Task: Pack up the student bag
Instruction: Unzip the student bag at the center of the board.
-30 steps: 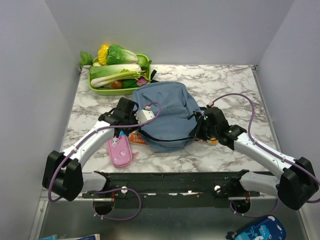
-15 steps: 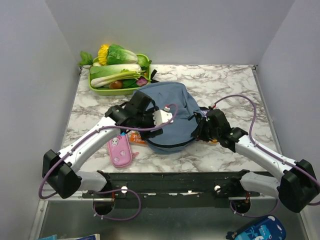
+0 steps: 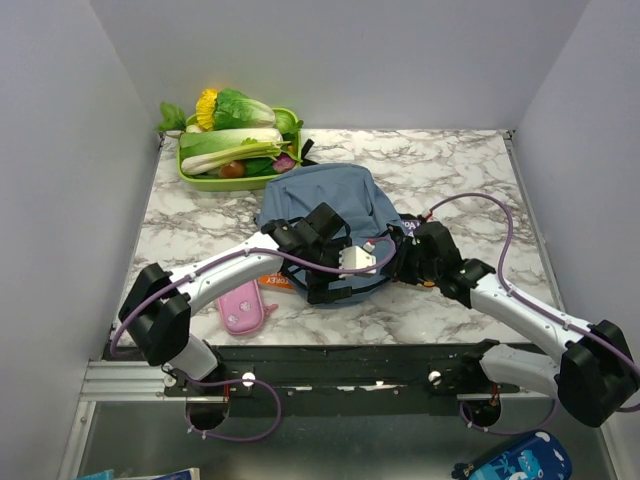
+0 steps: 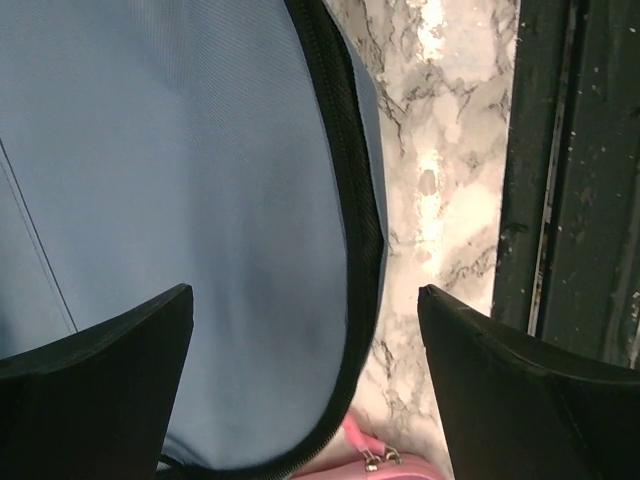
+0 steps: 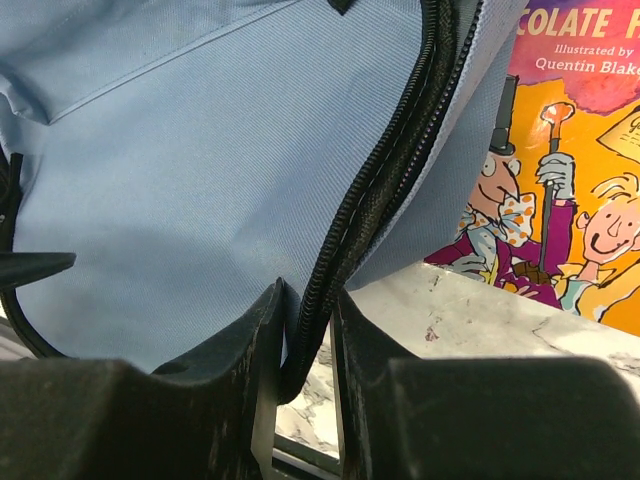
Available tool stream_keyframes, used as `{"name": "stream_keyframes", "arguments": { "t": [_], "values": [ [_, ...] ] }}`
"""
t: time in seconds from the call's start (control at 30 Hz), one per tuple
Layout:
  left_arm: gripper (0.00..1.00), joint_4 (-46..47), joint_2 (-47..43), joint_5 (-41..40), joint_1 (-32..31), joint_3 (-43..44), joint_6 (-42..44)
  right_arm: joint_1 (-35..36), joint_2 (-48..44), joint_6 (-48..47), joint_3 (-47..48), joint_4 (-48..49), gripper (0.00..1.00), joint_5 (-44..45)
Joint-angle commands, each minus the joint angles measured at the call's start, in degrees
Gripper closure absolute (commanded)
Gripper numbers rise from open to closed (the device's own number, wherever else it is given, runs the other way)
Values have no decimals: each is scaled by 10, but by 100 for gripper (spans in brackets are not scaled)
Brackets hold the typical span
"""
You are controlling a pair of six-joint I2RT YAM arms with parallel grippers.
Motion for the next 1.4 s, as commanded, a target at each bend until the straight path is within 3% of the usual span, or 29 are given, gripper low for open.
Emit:
{"name": "stream_keyframes", "arguments": {
  "t": [0.0, 0.27, 0.5, 0.87, 0.97, 1.0, 1.03, 1.13, 1.17, 1.23, 1.27, 1.37],
  "values": [
    [1, 47, 23, -42, -13, 18, -8, -3, -14, 5, -22, 30, 68, -15],
    [3, 60, 30, -47, -14, 3, 14, -3, -25, 5, -42, 37, 71, -16],
    [32, 55, 48, -51, 9, 32, 5, -3, -45, 8, -79, 44, 71, -15],
    [60, 56, 52, -73, 19, 64, -16, -3, -54, 6, -97, 45, 71, -13],
    [82, 65, 55, -92, 22, 62, -19, -3, -56, 7, -103, 50, 71, -18],
    [99, 74, 57, -111, 23, 59, -24, -3, -61, 6, -103, 49, 69, -20],
    [100, 80, 58, -123, 23, 57, -28, -3, -64, 6, -102, 48, 68, -20],
    [100, 99, 63, -154, 28, 47, -41, -3, -84, 8, -82, 29, 58, -7],
    [100, 104, 63, -159, 32, 41, -45, -3, -90, 4, -75, 25, 48, -4],
    [100, 119, 60, -169, 43, 34, -53, -10, -93, 1, -57, 18, 38, 14],
    [100, 123, 59, -175, 46, 28, -63, -13, -89, -1, -51, 16, 26, 14],
    [100, 129, 48, -178, 70, 26, -85, -42, -52, -21, -11, -9, 9, 20]
  ]
}}
